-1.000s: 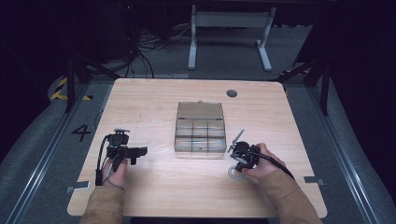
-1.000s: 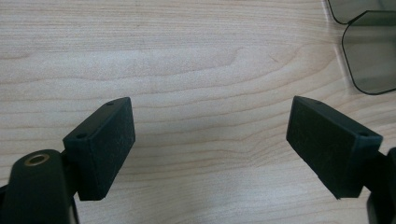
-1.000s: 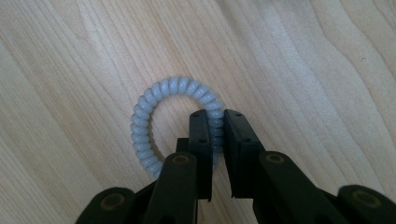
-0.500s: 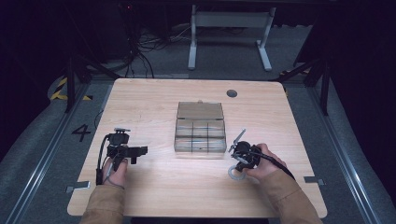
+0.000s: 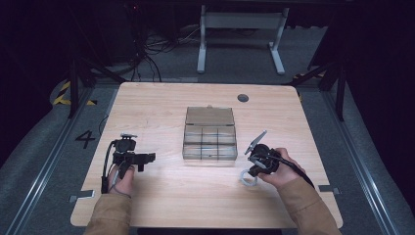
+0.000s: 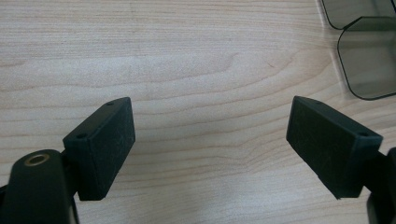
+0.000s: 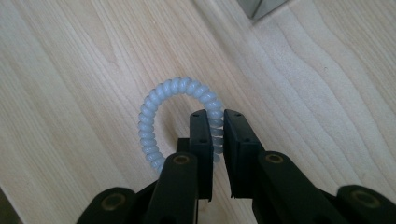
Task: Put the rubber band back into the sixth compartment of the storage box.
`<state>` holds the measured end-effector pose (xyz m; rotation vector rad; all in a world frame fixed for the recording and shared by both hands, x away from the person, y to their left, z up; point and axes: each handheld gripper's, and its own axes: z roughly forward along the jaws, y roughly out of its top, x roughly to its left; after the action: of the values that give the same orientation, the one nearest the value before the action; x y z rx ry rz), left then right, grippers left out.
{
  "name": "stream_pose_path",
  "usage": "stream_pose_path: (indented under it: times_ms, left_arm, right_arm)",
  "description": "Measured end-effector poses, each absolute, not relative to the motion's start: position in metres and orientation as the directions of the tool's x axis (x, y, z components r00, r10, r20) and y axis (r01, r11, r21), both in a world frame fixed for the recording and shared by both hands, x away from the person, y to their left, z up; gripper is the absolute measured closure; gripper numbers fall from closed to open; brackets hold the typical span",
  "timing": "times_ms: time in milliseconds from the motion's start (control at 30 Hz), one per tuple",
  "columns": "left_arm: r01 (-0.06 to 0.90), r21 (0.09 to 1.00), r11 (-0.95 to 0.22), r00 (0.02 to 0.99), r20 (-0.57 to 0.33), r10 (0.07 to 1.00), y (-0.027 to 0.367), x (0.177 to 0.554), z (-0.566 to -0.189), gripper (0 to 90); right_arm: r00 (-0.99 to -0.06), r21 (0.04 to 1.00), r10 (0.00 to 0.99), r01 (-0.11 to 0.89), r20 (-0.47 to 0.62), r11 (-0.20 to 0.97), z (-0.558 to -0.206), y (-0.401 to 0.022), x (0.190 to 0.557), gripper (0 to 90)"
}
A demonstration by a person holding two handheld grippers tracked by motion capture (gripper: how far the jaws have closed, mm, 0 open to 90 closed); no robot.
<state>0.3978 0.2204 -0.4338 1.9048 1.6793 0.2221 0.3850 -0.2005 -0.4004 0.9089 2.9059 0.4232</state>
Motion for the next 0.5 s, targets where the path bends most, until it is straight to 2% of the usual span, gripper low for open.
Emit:
stream_pose_path:
  times_ms: [500]
  left_arm:
    - [0.852, 0.523, -0.032, 0.189, -0.250, 0.950, 0.221, 0.398, -0.434, 16.1]
  right_arm:
    - [-0.798, 0.386, 0.601, 0.569, 0.046, 0.727, -0.378, -0.214, 0.381, 82.7]
